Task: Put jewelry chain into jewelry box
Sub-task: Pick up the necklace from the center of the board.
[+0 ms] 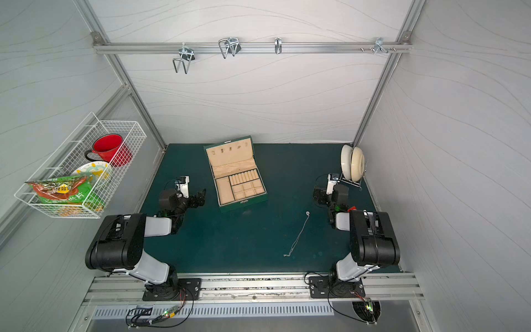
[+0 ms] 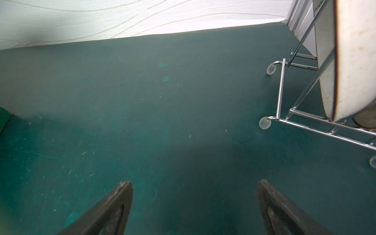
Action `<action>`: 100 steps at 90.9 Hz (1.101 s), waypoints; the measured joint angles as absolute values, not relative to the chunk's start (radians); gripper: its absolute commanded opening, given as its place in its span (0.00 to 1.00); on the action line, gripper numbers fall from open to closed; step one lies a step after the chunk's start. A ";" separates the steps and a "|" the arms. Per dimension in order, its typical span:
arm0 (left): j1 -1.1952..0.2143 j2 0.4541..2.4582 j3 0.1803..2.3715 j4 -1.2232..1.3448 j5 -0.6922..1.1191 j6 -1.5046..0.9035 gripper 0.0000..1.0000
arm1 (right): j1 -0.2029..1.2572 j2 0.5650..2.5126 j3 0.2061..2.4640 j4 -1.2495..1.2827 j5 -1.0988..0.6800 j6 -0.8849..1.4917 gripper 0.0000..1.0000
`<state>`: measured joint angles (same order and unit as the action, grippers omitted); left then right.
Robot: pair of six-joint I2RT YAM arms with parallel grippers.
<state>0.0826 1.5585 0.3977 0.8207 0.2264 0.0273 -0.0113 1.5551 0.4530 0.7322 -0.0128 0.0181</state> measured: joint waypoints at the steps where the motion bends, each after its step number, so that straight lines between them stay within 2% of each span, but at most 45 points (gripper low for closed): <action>1: 0.081 1.559 0.398 0.821 0.223 0.027 1.00 | -0.011 1.555 0.453 0.732 -0.013 0.018 0.99; 38: 0.087 1.559 0.398 0.820 0.203 0.027 1.00 | -0.011 1.555 0.453 0.732 -0.013 0.018 0.99; 52: 0.097 1.548 0.396 0.816 0.203 0.016 0.97 | 0.006 1.535 0.457 0.692 0.030 0.019 0.99; 64: 0.131 1.343 0.346 0.748 0.174 -0.033 0.95 | 0.041 1.339 0.523 0.421 0.093 0.109 0.99; 73: 0.127 1.115 0.319 0.699 0.142 -0.090 0.95 | 0.090 1.145 0.604 0.241 0.102 0.239 0.93; 82: -0.001 0.977 0.327 0.648 0.104 -0.119 0.94 | 0.198 1.000 0.678 0.039 0.113 0.378 0.89; 87: -0.134 0.941 0.338 0.589 0.086 -0.123 0.93 | 0.274 0.958 0.699 -0.078 0.107 0.450 0.85; 100: -0.437 0.871 0.334 0.429 0.094 -0.143 0.92 | 0.480 0.934 0.672 -0.387 0.095 0.616 0.68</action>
<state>-0.4366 0.8707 0.3344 0.4290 0.0940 -0.1432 0.4801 0.9337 0.6720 -0.3870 0.0948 0.6155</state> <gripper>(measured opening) 0.921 0.721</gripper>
